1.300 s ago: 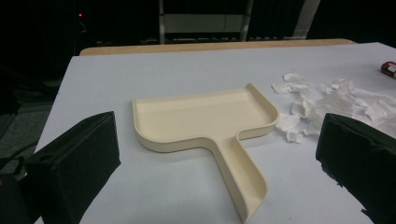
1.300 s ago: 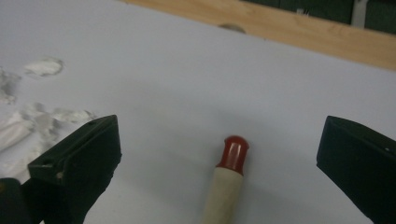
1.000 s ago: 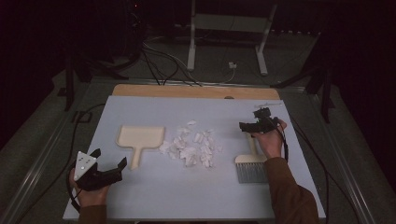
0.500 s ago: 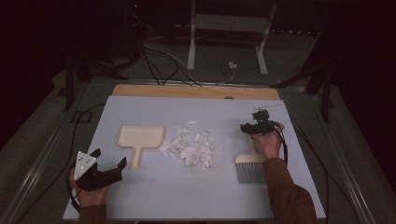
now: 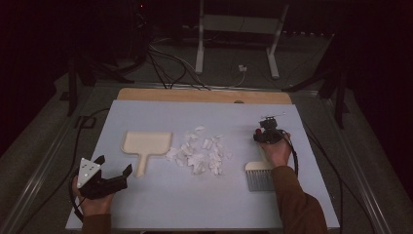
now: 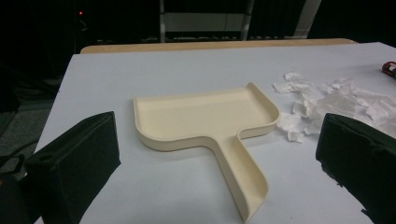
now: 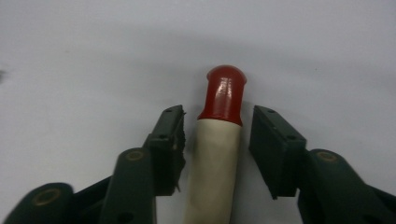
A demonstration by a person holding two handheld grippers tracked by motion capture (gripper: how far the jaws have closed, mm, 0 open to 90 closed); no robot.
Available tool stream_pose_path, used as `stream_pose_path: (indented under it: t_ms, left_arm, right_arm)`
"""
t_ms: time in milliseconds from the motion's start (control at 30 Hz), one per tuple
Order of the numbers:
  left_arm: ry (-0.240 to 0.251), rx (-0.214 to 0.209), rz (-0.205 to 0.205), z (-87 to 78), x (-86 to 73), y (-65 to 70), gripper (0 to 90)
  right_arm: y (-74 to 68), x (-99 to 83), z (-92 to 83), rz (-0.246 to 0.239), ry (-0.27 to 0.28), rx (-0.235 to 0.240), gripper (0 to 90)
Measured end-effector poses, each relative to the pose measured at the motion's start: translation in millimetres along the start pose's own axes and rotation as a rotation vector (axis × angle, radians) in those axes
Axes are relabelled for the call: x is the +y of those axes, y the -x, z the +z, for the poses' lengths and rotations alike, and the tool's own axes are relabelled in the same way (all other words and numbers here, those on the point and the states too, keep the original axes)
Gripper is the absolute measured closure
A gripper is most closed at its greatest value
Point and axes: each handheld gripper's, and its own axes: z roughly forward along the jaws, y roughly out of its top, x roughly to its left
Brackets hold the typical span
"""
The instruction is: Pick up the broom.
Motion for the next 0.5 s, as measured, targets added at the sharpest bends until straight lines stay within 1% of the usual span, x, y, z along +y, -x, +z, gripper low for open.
stream_pose_path:
  t_ms: [67, 133, 167, 267, 367, 500]
  left_arm:
    - [-0.001, 0.001, 0.000, -0.2, 0.1, -0.2, 0.7]
    - [0.000, 0.003, -0.004, -0.3, 0.0, -0.5, 0.7]
    - [-0.002, 0.006, -0.008, -0.2, -0.2, -0.8, 0.7]
    - [-0.004, 0.007, -0.009, -0.1, -0.2, -0.8, 0.7]
    - [-0.004, 0.006, -0.010, -0.1, -0.1, -0.7, 0.7]
    - [-0.006, 0.005, -0.010, 0.3, -0.2, -0.7, 0.7]
  right_arm:
    - [-2.4, -0.2, 1.8, 0.005, -0.009, -0.004, 65.8]
    - [-3.0, -0.3, 1.9, 0.001, -0.009, -0.009, 66.0]
    - [-4.3, 0.0, 2.0, 0.003, -0.013, -0.019, 66.3]
    - [-5.1, 0.9, 2.7, 0.016, -0.019, -0.025, 66.3]
    - [-7.4, 2.5, 3.1, 0.004, -0.032, -0.043, 65.7]
    - [-8.6, 2.1, 2.9, -0.003, -0.031, -0.048, 66.9]
